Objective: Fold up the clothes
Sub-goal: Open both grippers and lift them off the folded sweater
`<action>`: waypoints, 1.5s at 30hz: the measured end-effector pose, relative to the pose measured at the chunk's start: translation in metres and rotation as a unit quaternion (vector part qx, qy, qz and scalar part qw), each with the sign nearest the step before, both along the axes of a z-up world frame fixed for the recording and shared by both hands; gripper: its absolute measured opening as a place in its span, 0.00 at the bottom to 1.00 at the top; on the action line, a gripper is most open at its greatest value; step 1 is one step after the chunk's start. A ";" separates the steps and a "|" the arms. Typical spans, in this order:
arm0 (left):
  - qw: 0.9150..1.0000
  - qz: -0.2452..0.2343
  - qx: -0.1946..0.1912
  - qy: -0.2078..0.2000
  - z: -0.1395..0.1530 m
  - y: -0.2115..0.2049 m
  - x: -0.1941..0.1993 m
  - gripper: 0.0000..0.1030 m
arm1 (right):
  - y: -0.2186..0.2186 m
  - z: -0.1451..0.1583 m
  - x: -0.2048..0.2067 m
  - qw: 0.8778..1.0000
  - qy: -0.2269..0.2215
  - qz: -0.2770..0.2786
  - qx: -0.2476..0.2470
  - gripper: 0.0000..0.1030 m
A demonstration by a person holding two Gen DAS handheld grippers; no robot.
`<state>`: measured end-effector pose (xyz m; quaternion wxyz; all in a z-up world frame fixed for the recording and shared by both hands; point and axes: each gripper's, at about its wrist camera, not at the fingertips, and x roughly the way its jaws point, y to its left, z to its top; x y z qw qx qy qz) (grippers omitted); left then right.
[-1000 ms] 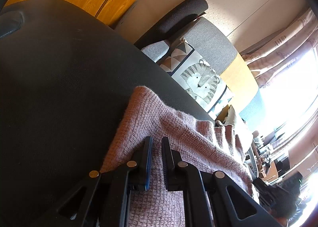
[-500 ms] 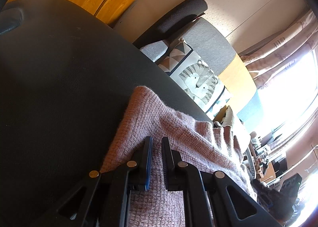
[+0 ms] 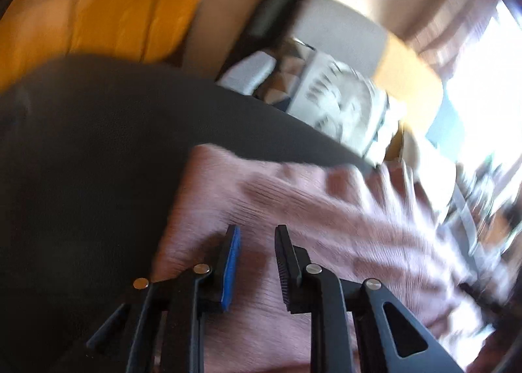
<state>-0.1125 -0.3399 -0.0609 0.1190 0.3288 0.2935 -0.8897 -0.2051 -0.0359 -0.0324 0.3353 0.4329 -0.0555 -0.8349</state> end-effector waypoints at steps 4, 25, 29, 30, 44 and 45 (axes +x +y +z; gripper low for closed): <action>0.997 -0.065 -0.045 -0.018 0.006 0.042 -0.012 0.21 | -0.030 -0.001 0.013 0.999 0.002 0.033 0.022 0.05; 0.967 -0.213 -0.128 -0.056 0.026 0.122 -0.038 0.21 | 0.005 0.004 0.012 0.999 0.008 0.020 0.040 0.05; 0.964 -0.213 -0.148 -0.066 0.039 0.126 -0.057 0.21 | -0.018 0.010 -0.009 0.997 0.010 0.031 0.070 0.05; 0.963 -0.209 -0.152 -0.077 0.038 0.123 -0.068 0.21 | -0.025 0.009 -0.014 0.996 0.008 0.035 0.080 0.05; 0.965 -0.193 -0.169 -0.058 0.013 0.102 -0.093 0.23 | -0.068 -0.023 -0.053 0.996 -0.009 0.048 0.072 0.06; 0.966 -0.192 -0.165 -0.057 0.012 0.101 -0.093 0.23 | -0.067 -0.024 -0.054 0.997 -0.012 0.046 0.068 0.05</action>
